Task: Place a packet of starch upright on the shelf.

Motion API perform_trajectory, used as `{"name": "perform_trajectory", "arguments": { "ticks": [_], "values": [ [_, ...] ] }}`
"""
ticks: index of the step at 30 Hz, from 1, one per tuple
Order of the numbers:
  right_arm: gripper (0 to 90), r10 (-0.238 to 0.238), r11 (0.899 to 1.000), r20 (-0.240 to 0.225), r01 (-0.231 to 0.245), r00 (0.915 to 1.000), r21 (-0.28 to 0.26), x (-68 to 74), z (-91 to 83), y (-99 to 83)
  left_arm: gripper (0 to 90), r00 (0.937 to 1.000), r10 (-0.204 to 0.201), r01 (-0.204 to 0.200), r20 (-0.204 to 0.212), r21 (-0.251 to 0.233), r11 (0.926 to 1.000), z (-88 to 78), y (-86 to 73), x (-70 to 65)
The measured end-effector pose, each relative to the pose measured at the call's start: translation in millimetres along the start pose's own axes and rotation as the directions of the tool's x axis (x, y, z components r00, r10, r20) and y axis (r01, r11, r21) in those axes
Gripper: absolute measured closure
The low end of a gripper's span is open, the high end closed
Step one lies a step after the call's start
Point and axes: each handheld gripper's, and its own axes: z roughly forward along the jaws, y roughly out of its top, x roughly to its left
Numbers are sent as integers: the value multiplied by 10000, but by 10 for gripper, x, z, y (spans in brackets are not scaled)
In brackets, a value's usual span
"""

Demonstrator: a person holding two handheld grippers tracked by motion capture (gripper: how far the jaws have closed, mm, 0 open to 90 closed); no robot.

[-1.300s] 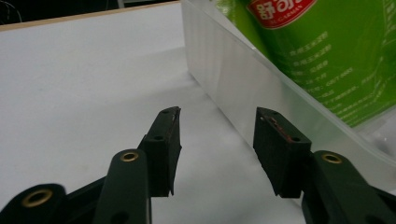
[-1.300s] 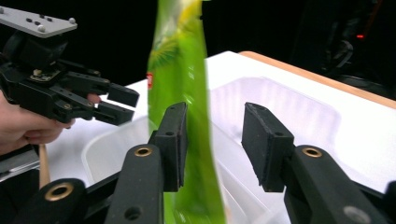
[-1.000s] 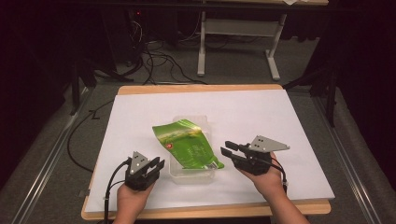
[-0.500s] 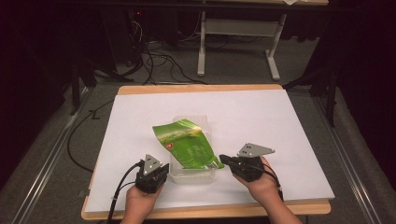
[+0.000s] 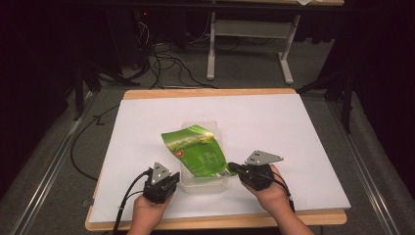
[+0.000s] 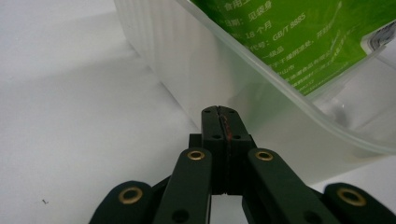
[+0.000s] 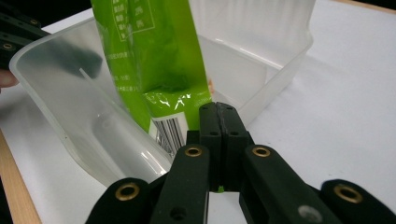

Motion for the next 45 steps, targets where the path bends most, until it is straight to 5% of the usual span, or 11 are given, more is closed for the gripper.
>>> {"name": "perform_trajectory", "arguments": {
  "ticks": [18,26,32,34,36,39,43,45],
  "values": [
    [900,-454,9956,-273,475,9986,813,268,414,80,900,10000,-39,39,-83,20,10000,13,4,-4],
    [900,-227,9934,-469,278,9986,1110,224,454,66,900,9999,-52,52,-108,20,10000,18,6,-7],
    [829,-127,9991,-502,148,9987,407,187,223,107,892,9998,11,-11,-182,28,10000,8,6,-7],
    [715,142,9997,-374,-150,9992,-208,137,110,156,884,9998,12,-11,-174,7,10000,8,5,-5],
    [557,550,9925,-771,-630,9955,-1052,78,51,210,885,9998,36,-37,-191,-5,10000,6,4,-7],
    [468,859,9766,-1257,-1085,9883,-1856,40,73,315,885,9998,30,-30,-186,-27,10000,2,1,-9],
    [513,672,9806,-1512,-932,9862,-1723,82,262,404,889,9999,25,-26,-162,-46,10000,6,0,-8],
    [675,611,9900,-1381,-777,9885,-1180,109,354,383,897,9998,45,-46,-171,-56,10000,7,-3,-9]
  ]
}}
